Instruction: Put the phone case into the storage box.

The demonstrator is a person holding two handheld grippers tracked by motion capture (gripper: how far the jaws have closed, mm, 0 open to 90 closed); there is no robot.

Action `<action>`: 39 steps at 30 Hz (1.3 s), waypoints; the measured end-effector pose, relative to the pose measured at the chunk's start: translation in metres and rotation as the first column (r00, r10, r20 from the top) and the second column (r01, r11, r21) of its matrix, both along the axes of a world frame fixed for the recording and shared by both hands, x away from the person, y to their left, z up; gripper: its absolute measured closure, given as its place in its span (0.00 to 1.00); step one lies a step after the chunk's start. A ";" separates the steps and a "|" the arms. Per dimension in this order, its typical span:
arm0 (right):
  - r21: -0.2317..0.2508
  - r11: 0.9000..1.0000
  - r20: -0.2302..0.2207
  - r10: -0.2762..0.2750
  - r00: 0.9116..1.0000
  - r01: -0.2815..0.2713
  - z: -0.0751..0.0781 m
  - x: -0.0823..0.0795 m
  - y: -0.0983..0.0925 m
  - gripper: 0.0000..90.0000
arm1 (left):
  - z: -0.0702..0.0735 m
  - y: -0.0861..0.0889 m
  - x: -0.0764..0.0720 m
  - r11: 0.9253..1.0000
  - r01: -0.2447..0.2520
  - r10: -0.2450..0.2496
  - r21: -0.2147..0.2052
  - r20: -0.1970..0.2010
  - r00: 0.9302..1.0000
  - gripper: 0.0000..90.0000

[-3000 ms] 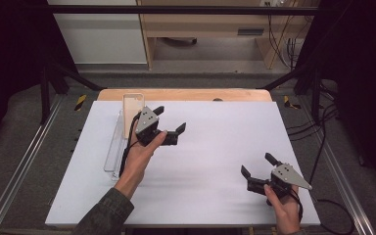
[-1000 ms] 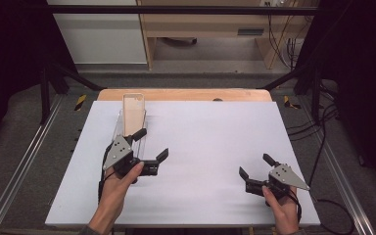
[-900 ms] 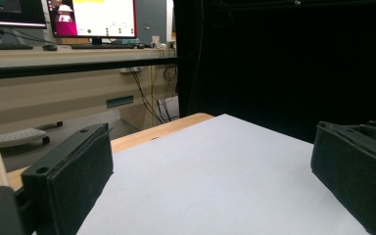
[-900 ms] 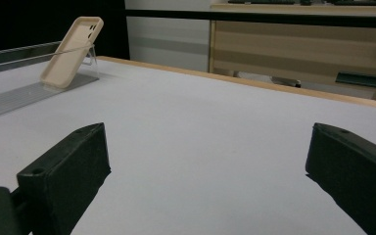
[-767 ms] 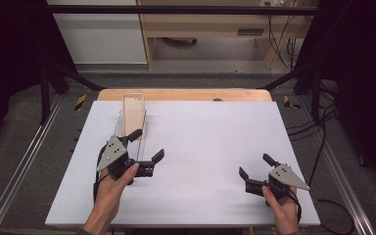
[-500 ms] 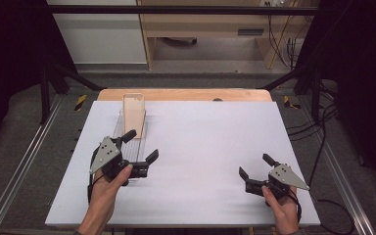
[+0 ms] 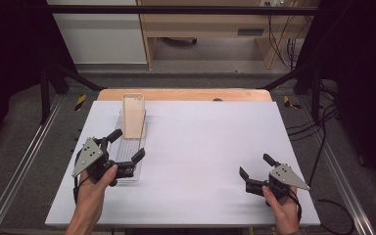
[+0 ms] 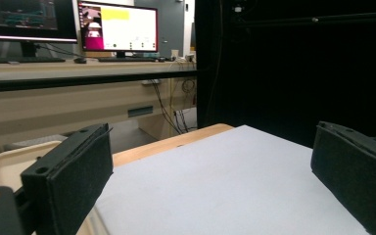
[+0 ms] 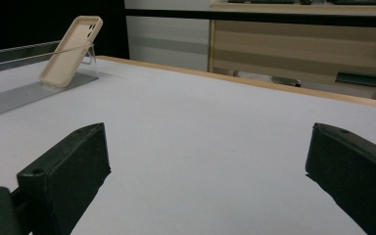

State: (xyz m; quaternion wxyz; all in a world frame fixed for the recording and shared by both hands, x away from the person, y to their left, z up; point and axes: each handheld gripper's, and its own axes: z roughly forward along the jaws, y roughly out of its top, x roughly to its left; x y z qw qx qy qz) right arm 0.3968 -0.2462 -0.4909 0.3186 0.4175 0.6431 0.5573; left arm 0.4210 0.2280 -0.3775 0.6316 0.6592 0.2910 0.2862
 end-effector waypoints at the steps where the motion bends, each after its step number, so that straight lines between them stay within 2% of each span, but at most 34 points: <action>1: 0.000 1.000 0.001 0.000 1.000 0.000 0.000 0.000 0.000 0.03 | 0.000 0.003 0.000 1.000 -0.008 0.008 -0.001 0.002 1.000 0.02; 12: -0.001 1.000 0.000 0.000 1.000 0.000 0.000 0.000 0.000 0.03 | 0.002 0.030 0.001 0.997 -0.068 0.069 -0.034 0.015 0.998 0.02; 15: 0.000 1.000 0.000 0.000 1.000 0.000 0.000 0.000 0.000 0.03 | 0.000 0.036 0.001 0.996 -0.083 0.084 -0.015 0.021 0.996 0.02; 18: 0.000 1.000 0.001 -0.001 1.000 0.001 0.000 0.000 0.000 0.03 | -0.002 0.043 0.000 0.995 -0.099 0.099 -0.016 0.018 0.995 0.02; 20: 0.000 1.000 0.000 -0.001 1.000 0.001 0.000 0.000 -0.001 0.03 | -0.004 0.047 0.000 0.994 -0.109 0.109 0.007 0.024 0.994 0.02; 25: -0.002 1.000 0.002 -0.001 1.000 0.001 0.000 0.000 0.000 0.03 | -0.010 0.055 -0.002 0.992 -0.128 0.128 0.012 0.019 0.992 0.02; 39: -0.004 1.000 0.000 -0.001 1.000 0.001 0.000 0.000 0.000 0.03 | -0.028 0.066 -0.007 0.988 -0.146 0.145 0.051 0.011 0.989 0.02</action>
